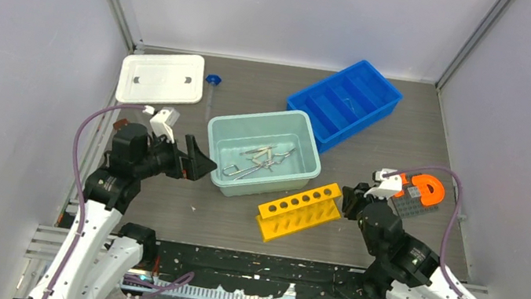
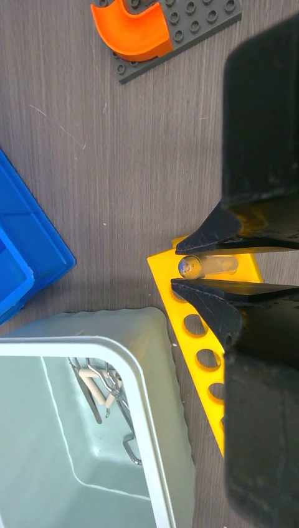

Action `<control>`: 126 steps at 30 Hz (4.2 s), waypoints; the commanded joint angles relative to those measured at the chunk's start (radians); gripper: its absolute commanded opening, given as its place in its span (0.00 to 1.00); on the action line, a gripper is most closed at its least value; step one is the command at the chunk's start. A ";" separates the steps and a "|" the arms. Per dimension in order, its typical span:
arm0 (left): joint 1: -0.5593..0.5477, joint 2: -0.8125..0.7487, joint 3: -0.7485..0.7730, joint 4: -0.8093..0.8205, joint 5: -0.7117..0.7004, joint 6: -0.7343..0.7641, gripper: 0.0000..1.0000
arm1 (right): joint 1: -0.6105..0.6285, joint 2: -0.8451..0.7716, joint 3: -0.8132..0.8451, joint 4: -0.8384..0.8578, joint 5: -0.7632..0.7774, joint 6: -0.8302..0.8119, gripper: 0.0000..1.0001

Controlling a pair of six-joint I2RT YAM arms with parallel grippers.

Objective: Organize the chemistry lab equipment

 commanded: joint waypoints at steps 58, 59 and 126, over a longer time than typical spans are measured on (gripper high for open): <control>-0.022 -0.016 0.042 0.004 -0.023 0.035 1.00 | 0.001 0.012 -0.060 0.059 -0.007 0.116 0.18; -0.022 -0.015 0.042 0.005 -0.022 0.035 1.00 | 0.002 0.013 -0.059 0.057 -0.007 0.118 0.20; 0.409 1.212 0.850 -0.168 -0.727 -0.059 0.74 | 0.002 -0.184 0.113 -0.153 -0.171 0.203 0.99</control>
